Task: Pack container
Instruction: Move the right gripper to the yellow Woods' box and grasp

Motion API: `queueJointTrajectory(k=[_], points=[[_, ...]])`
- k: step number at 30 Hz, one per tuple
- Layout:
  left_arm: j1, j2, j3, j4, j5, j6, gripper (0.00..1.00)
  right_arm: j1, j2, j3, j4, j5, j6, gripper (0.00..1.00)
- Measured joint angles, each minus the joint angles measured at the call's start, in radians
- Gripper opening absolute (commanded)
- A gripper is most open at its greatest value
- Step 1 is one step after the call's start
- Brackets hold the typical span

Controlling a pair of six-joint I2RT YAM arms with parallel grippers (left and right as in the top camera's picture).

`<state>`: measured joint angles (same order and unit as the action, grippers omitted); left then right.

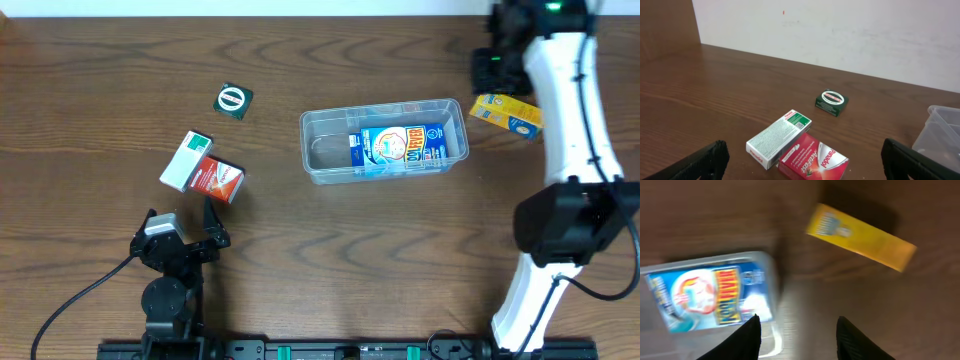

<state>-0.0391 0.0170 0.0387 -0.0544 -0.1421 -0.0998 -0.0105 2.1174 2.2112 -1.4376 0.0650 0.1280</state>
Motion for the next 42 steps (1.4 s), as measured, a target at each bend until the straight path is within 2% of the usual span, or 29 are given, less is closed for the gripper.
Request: queueJointTrajectory(k=[9, 11, 14, 17, 19, 25, 27, 32, 42], points=[[0.0, 0.0, 0.0, 0.0, 0.0, 0.0, 0.98, -0.158, 0.0, 0.0, -0.005, -0.028, 0.029, 0.48], [0.0, 0.0, 0.0, 0.0, 0.0, 0.0, 0.98, -0.182, 0.0, 0.0, 0.012, -0.034, 0.005, 0.54], [0.0, 0.0, 0.0, 0.0, 0.0, 0.0, 0.98, -0.211, 0.0, 0.0, 0.064, -0.044, -0.082, 0.58], [0.0, 0.0, 0.0, 0.0, 0.0, 0.0, 0.98, -0.224, 0.0, -0.002, 0.143, -0.068, -0.204, 0.68], [0.0, 0.0, 0.0, 0.0, 0.0, 0.0, 0.98, -0.226, 0.0, -0.01, 0.194, -0.099, -0.304, 0.72], [0.0, 0.0, 0.0, 0.0, 0.0, 0.0, 0.98, -0.226, 0.009, -0.123, 0.362, -0.175, -0.584, 0.8], [0.0, 0.0, 0.0, 0.0, 0.0, 0.0, 0.98, -0.226, 0.019, -0.167, 0.411, -0.183, -0.634, 0.81], [0.0, 0.0, 0.0, 0.0, 0.0, 0.0, 0.98, -0.226, 0.034, -0.312, 0.542, -0.194, -0.719, 0.91], [0.0, 0.0, 0.0, 0.0, 0.0, 0.0, 0.98, -0.226, 0.036, -0.526, 0.738, -0.21, -0.811, 0.95]])
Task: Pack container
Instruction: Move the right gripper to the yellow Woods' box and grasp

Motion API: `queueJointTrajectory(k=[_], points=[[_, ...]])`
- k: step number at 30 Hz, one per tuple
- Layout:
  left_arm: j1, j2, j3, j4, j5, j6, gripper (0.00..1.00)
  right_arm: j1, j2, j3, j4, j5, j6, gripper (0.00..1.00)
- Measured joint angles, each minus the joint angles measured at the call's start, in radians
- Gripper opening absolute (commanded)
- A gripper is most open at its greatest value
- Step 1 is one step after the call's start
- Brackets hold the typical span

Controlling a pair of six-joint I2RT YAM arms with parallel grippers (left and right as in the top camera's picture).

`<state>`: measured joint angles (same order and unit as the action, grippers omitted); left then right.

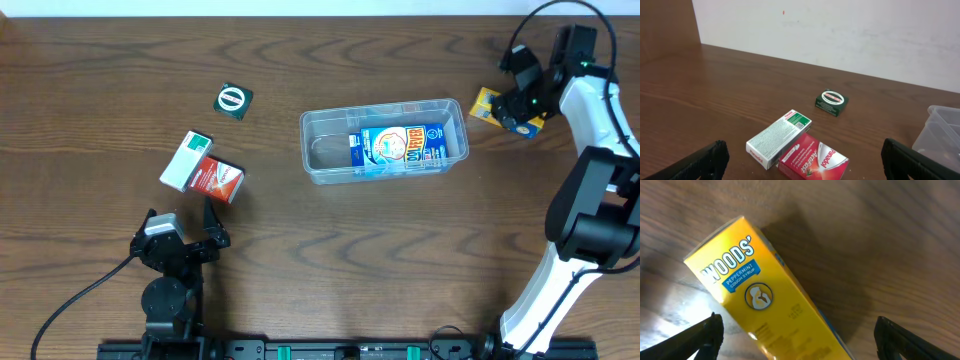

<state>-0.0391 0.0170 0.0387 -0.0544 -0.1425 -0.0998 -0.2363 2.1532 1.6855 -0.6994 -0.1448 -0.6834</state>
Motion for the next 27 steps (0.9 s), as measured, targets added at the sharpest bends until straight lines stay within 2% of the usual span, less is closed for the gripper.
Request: queueJointTrajectory(k=[3, 8, 12, 15, 17, 26, 27], points=[[0.0, 0.0, 0.0, 0.0, 0.0, 0.0, 0.98, 0.0, 0.0, -0.034, 0.029, -0.002, -0.009, 0.95], [0.0, 0.0, 0.0, 0.0, 0.0, 0.0, 0.98, 0.0, 0.0, -0.055, 0.032, -0.005, -0.015, 0.72], [0.0, 0.0, 0.0, 0.0, 0.0, 0.0, 0.98, 0.0, 0.0, -0.056, 0.011, -0.005, 0.032, 0.64], [0.0, 0.0, 0.0, 0.0, 0.0, 0.0, 0.98, 0.0, 0.0, -0.057, -0.012, -0.003, 0.104, 0.54], [0.0, 0.0, 0.0, 0.0, 0.0, 0.0, 0.98, 0.0, 0.0, -0.058, -0.027, 0.008, 0.169, 0.51], [0.0, 0.0, 0.0, 0.0, 0.0, 0.0, 0.98, 0.0, 0.0, -0.058, -0.105, 0.041, 0.462, 0.49], [0.0, 0.0, 0.0, 0.0, 0.0, 0.0, 0.98, 0.0, 0.0, -0.058, -0.107, 0.043, 0.486, 0.47]])
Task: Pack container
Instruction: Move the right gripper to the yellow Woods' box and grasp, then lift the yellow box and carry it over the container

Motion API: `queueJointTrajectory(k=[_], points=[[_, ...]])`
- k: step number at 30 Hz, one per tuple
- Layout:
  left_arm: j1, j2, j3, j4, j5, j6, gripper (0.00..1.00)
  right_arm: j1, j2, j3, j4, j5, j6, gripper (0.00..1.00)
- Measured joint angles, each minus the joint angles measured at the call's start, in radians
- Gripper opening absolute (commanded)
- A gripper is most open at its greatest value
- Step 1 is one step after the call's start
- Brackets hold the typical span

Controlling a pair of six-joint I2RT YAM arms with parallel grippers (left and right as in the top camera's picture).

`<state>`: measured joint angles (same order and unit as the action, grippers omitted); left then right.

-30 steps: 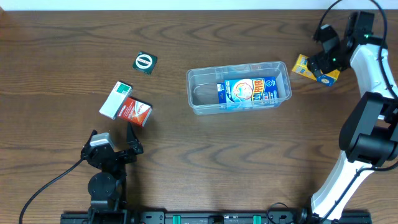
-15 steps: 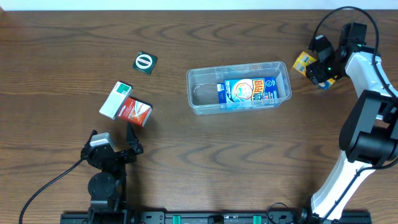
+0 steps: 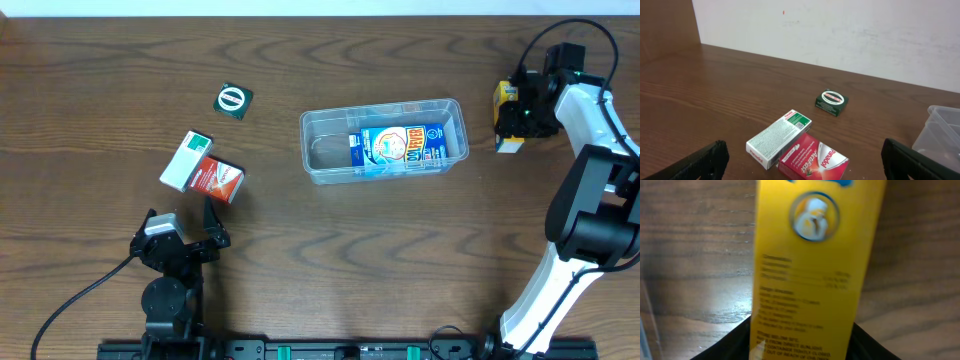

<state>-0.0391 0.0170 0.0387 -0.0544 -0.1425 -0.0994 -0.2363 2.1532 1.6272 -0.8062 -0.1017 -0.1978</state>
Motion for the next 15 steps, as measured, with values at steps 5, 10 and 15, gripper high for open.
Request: queueJointTrajectory(k=[5, 10, 15], points=[[0.0, 0.0, 0.0, 0.0, 0.0, 0.0, 0.98, 0.0, 0.0, 0.0, -0.001, 0.011, 0.095, 0.36], [0.0, 0.0, 0.0, 0.0, 0.0, 0.0, 0.98, 0.0, 0.0, 0.0, 0.0, 0.029, 0.146, 0.3], [0.0, 0.0, 0.0, 0.0, 0.0, 0.0, 0.98, 0.0, 0.0, 0.001, -0.001, 0.04, 0.161, 0.3]])
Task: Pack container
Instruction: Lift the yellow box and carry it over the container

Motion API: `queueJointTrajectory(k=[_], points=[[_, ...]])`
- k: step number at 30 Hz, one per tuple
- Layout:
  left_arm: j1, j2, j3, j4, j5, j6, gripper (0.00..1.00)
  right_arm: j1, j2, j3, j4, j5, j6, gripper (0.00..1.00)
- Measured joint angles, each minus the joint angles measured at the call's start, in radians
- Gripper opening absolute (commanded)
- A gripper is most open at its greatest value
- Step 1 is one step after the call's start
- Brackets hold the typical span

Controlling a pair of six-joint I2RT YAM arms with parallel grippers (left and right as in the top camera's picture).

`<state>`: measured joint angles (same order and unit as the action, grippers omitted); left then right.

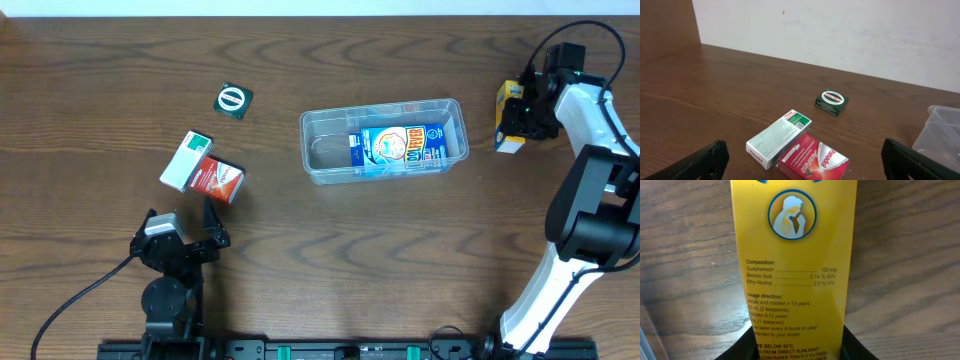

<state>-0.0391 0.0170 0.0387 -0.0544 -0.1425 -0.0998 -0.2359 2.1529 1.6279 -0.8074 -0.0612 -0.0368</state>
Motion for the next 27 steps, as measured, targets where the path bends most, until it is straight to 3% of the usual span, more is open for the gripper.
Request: queueJointTrajectory(k=[7, 15, 21, 27], points=[[0.0, 0.0, 0.0, 0.0, 0.0, 0.0, 0.98, 0.0, -0.002, 0.042, -0.075, 0.017, -0.023, 0.35], [0.0, 0.0, 0.0, 0.0, 0.0, 0.0, 0.98, 0.033, -0.142, 0.163, -0.164, -0.06, -0.198, 0.38], [0.0, 0.0, 0.0, 0.0, 0.0, 0.0, 0.98, 0.177, -0.293, 0.194, -0.181, -0.132, -0.393, 0.38], [0.0, 0.0, 0.0, 0.0, 0.0, 0.0, 0.98, 0.381, -0.312, 0.196, -0.224, -0.166, -0.543, 0.39]])
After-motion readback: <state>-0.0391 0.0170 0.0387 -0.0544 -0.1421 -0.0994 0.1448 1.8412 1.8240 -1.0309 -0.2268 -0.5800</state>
